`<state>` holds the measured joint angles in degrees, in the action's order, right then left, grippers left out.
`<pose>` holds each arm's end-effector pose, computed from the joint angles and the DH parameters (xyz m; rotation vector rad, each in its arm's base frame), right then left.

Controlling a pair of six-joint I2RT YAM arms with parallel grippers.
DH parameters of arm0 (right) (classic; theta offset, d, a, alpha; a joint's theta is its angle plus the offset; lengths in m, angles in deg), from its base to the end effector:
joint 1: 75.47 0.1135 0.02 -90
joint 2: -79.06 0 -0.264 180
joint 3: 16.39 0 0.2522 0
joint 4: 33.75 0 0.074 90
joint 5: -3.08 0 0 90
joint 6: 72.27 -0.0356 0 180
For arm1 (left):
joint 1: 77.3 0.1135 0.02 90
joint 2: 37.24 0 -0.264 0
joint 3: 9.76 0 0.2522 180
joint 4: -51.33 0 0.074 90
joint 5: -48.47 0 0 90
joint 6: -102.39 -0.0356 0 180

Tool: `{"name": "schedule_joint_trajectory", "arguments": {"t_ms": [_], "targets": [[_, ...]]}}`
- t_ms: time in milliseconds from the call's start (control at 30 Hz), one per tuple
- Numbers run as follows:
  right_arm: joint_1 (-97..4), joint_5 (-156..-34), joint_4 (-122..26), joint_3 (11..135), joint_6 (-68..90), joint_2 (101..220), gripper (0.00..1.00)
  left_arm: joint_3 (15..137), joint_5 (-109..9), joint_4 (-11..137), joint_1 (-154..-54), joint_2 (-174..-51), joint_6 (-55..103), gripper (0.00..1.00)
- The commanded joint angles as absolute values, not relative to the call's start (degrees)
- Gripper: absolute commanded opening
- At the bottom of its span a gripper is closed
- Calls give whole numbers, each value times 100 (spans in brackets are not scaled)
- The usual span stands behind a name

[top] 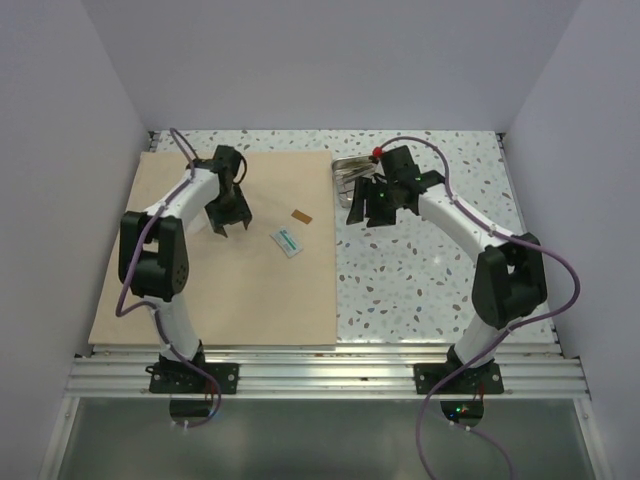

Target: Prepare the surgical pack

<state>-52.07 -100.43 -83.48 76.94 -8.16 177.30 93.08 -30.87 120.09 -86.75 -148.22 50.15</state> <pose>0.3381 0.1554 0.2646 -0.0418 2.6081 0.6271 0.3847 -0.0574 0.2181 -0.7281 2.7620 0.1129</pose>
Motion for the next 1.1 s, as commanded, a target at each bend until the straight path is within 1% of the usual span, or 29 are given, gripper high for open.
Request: {"name": "schedule_joint_trajectory", "arguments": {"t_ms": [0,67,133,300,467,567,767,1067], "targets": [[-5200,-10651,-8127,7735,-802,17794,62,8384,-4283,11117,-8697,-13955,5132,58],[-5165,-10704,-8135,7744,-785,17829,62,8258,-4276,11045,-8697,-13806,5072,59],[-5148,-10696,-8144,7744,-793,17847,62,8336,-4014,11131,-8697,-13840,4966,59],[-5130,-10687,-8144,7630,-793,17847,62,9038,-3003,11308,-8706,-14331,4404,62],[-5121,-10634,-8223,7507,-714,17838,63,9916,-1994,11439,-8723,-15025,3727,59],[-5112,-10643,-8241,7463,-688,17847,63,10295,-1579,11431,-8723,-15369,3472,58],[-5121,-10704,-8258,7498,-670,17935,63,10840,-1201,11536,-8741,-15940,3463,55],[-5121,-10792,-8214,7445,-679,18075,63,11131,-1033,11501,-8750,-16415,3419,52]]}}
